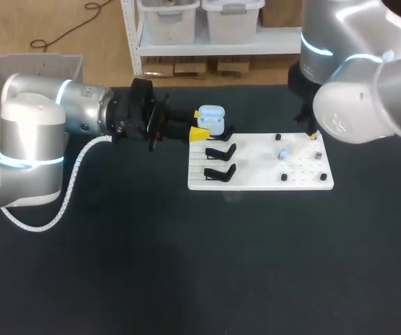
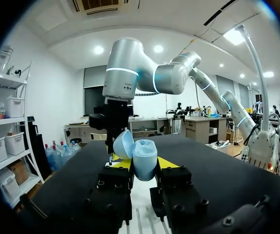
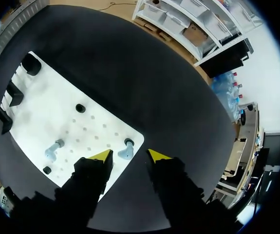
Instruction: Pick up each earbud case from the left stands, insert the matching earbuds, close the lid, and place the case in the box.
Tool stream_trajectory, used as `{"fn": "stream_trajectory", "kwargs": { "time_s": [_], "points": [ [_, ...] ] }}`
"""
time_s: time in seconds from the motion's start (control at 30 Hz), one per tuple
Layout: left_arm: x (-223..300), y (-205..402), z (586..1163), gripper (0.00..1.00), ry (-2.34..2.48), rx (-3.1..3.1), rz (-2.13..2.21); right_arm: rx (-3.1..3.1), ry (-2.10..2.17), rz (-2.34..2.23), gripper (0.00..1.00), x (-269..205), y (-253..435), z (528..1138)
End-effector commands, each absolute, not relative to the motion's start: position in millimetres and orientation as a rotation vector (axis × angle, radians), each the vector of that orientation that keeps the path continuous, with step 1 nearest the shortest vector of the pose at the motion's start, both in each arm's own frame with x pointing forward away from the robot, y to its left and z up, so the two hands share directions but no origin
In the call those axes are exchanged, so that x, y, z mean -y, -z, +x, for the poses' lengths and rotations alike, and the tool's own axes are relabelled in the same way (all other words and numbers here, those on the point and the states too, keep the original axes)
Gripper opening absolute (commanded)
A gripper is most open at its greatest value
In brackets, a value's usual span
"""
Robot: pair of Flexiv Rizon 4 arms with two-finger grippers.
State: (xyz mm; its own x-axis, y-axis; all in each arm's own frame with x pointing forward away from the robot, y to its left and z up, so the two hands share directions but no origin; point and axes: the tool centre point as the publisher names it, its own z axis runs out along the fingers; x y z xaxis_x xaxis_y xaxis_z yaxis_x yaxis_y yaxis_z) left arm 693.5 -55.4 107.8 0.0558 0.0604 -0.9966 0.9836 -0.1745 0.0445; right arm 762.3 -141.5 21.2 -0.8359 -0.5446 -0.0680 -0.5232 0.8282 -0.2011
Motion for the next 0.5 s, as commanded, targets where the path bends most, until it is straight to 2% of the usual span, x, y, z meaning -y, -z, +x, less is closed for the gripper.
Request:
{"fn": "stream_trajectory", "kwargs": {
  "time_s": [0.03, 0.17, 0.3, 0.5],
  "points": [
    [55.1, -106.9, 692.9, 0.0, 1.264, -1.13, 1.407, -2.872, 0.272, -0.841, 0.42, 143.3, -18.3, 758.9],
    [55.1, -106.9, 692.9, 0.0, 1.264, -1.13, 1.407, -2.855, 0.296, -0.846, 0.42, 143.3, -17.7, 759.0],
    [55.1, -106.9, 692.9, 0.0, 1.264, -1.13, 1.407, -2.844, 0.301, -0.847, 0.37, 141.6, -17.8, 759.9],
    [55.1, -106.9, 692.9, 0.0, 1.264, -1.13, 1.407, -2.838, 0.327, -0.833, 0.34, 140.0, -15.6, 761.6]
  ]
}}
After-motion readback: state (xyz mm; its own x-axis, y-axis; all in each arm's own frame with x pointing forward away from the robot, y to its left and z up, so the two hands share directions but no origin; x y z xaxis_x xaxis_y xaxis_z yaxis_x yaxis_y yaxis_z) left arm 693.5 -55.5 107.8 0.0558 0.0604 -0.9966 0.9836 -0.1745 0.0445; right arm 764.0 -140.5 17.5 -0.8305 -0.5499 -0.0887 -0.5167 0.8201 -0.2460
